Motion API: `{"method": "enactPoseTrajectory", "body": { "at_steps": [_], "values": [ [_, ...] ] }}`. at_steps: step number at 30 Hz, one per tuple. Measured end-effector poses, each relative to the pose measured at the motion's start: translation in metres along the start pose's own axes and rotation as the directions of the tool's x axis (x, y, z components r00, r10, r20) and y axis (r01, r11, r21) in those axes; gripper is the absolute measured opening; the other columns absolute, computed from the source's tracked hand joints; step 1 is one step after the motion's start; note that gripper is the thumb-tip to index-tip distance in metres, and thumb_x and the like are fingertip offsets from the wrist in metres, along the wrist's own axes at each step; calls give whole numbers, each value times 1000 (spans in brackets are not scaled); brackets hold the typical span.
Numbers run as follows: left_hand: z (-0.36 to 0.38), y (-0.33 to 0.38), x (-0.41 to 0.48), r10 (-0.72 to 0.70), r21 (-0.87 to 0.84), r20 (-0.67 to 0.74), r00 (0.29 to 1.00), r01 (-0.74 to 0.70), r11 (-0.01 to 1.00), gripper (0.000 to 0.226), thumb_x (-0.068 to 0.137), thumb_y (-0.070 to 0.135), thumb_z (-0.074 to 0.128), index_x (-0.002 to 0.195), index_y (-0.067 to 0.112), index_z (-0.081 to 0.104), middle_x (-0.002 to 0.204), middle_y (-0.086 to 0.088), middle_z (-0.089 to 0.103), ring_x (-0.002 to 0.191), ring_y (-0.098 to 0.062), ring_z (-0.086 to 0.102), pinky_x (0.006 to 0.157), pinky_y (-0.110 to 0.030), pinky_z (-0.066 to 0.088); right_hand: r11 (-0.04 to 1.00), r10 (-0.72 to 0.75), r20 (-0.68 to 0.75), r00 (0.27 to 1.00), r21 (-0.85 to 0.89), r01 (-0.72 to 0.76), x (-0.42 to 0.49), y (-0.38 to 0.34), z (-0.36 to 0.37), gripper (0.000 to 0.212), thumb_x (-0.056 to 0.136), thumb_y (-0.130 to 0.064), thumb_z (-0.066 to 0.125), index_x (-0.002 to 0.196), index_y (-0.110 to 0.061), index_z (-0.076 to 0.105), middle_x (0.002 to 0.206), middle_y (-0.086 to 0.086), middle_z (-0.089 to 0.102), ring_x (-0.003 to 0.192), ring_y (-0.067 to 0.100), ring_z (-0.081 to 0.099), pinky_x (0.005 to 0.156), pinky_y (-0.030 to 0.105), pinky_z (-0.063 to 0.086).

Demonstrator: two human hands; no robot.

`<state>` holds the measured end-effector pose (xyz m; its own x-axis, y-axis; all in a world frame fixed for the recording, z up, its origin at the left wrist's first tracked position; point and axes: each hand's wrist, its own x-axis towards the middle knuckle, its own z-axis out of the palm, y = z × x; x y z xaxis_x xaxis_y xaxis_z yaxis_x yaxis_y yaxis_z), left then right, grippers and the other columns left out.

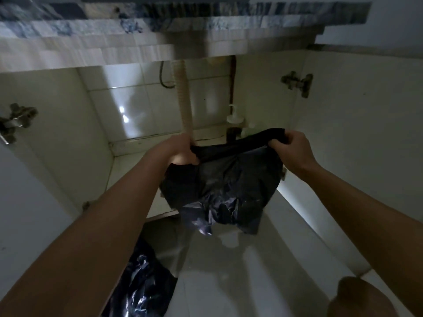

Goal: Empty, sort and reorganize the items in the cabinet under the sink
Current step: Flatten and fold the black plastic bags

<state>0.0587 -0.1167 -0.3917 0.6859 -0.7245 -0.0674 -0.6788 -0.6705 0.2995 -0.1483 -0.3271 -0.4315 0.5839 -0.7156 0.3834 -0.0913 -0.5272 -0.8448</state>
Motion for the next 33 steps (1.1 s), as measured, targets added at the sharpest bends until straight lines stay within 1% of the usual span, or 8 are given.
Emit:
{"method": "enactPoseTrajectory", "body": {
  "at_steps": [7,15,17,21,23,26,30,33],
  "values": [
    [17,28,25,35,202,-12,999,-32,979,43,84,34,73,119,10,66,109,-9,65,90,-24,57,71,-31,44,945,124,-63,990,-297,-137,0,26,-20,32,89,-30,64,118,-19,72,98,2,72,87,20,68,83,34,58],
    [35,50,27,166,8,-467,869,-184,983,18,82,29,62,90,13,63,83,-5,60,77,-24,58,52,-28,33,985,104,-293,951,-99,-139,2,23,-40,26,90,-25,57,93,-4,73,83,9,71,75,20,66,71,33,54],
    [30,55,24,189,-79,-357,915,-231,970,20,80,31,67,89,13,64,84,-4,63,78,-22,59,55,-32,42,990,139,-252,958,1,-143,0,24,-52,28,88,-25,57,93,-2,72,84,13,70,74,18,62,70,31,50],
    [30,58,4,132,-121,345,929,-96,988,26,79,32,74,102,25,67,102,-4,68,91,-21,64,83,-36,53,923,369,15,929,117,-368,-15,45,-70,27,74,-21,52,79,5,57,83,20,59,74,28,57,70,37,47],
    [47,57,-5,12,29,586,810,-36,999,40,76,35,77,111,20,65,107,-6,67,95,-24,65,88,-37,54,831,544,247,802,-27,-555,-35,57,-75,13,82,-8,47,89,-4,57,100,18,61,86,33,62,72,39,54],
    [97,56,-15,-95,160,779,619,-51,986,45,75,39,78,111,13,67,110,-8,68,94,-24,67,81,-32,54,660,743,498,448,-432,-615,-67,81,-72,33,86,-12,47,115,-5,60,112,19,64,97,36,67,80,44,58],
    [178,50,-40,-172,256,895,412,-160,953,38,80,41,75,104,13,67,124,-11,61,102,-27,62,78,-31,50,515,851,512,118,-768,-380,-110,105,-41,49,78,-22,52,126,-14,58,114,8,67,103,27,67,100,46,48],
    [225,44,-63,-211,260,939,272,-160,952,39,89,32,67,117,5,63,109,-15,59,72,-17,63,56,-19,49,468,870,493,-12,-833,-296,-148,125,-14,48,83,-14,49,131,-8,53,105,10,68,84,23,70,73,27,52]
  ]
}}
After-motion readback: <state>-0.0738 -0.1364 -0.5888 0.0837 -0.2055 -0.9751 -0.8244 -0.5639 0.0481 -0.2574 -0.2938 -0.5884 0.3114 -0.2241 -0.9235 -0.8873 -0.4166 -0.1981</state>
